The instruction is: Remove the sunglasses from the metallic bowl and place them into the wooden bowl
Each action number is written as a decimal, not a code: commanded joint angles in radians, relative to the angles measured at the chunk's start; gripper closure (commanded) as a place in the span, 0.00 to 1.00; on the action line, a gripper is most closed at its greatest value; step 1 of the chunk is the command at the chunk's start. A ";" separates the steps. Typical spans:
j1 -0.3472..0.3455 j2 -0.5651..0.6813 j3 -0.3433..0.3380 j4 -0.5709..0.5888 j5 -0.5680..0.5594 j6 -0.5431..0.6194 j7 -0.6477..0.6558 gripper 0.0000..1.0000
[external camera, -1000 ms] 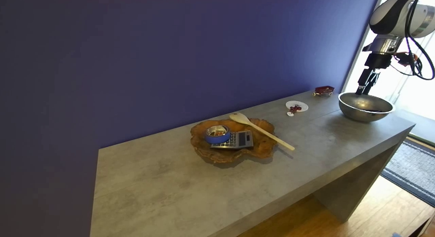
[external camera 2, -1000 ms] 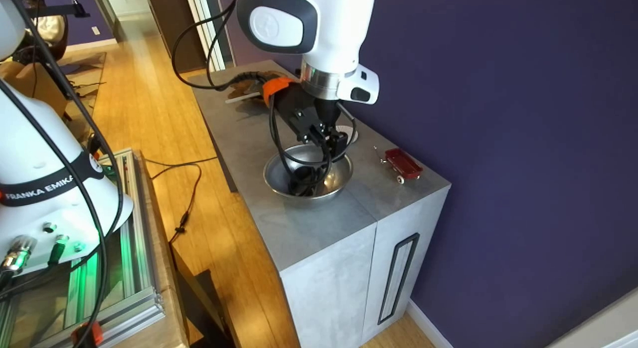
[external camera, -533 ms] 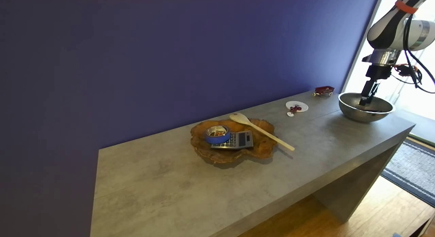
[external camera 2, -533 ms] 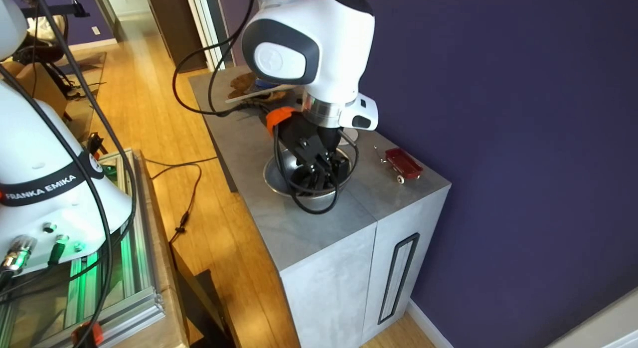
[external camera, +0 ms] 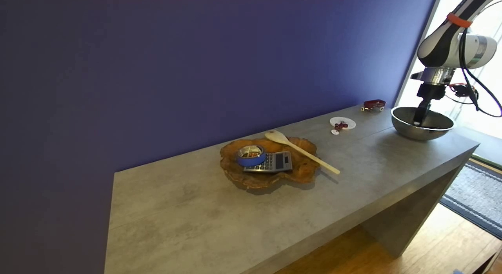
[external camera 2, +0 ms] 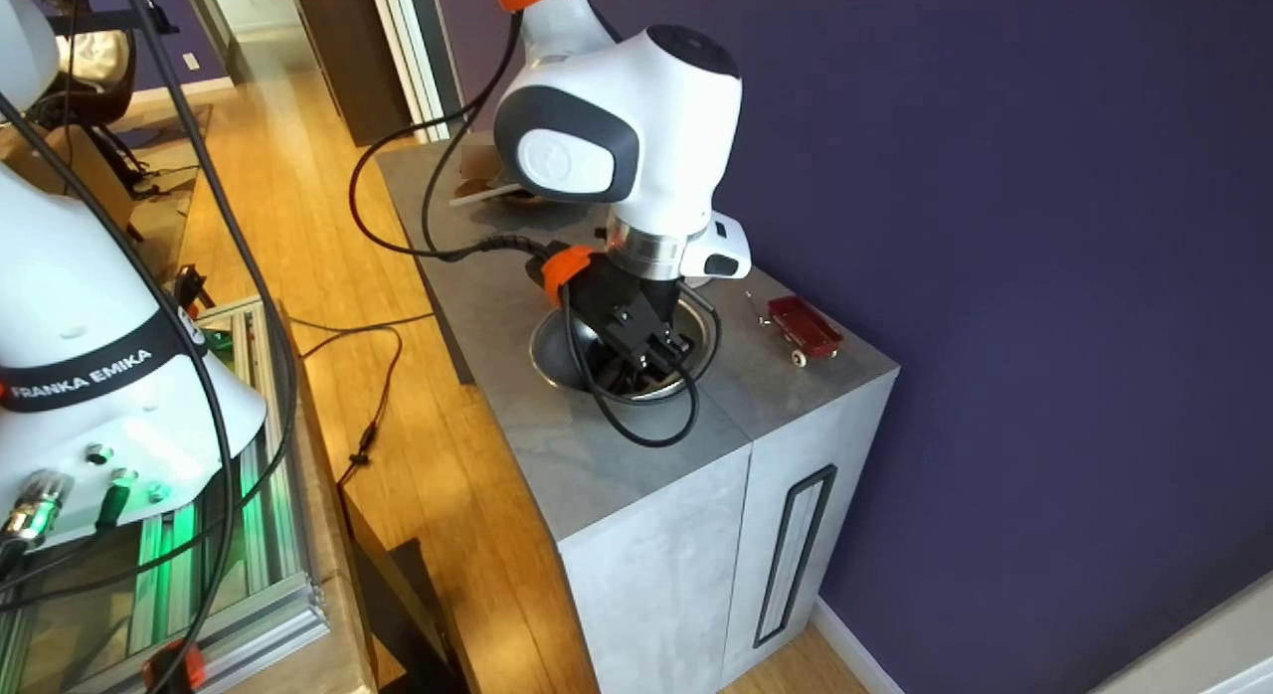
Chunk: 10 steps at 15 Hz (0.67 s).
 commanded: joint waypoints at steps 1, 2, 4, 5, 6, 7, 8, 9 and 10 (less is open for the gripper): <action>-0.029 -0.009 0.024 -0.002 -0.036 -0.002 -0.032 0.77; -0.031 -0.026 0.027 -0.011 -0.038 -0.003 -0.040 0.82; -0.031 -0.049 0.027 -0.026 -0.042 -0.005 -0.050 0.97; -0.032 -0.061 0.028 -0.033 -0.041 -0.007 -0.060 0.99; -0.039 -0.092 0.036 -0.052 -0.031 -0.013 -0.083 1.00; -0.044 -0.127 0.043 -0.073 -0.023 -0.017 -0.111 0.98; -0.045 -0.175 0.047 -0.106 -0.021 -0.016 -0.140 0.97; -0.042 -0.239 0.050 -0.149 -0.023 -0.012 -0.179 0.97; -0.032 -0.291 0.049 -0.180 -0.024 -0.008 -0.214 0.97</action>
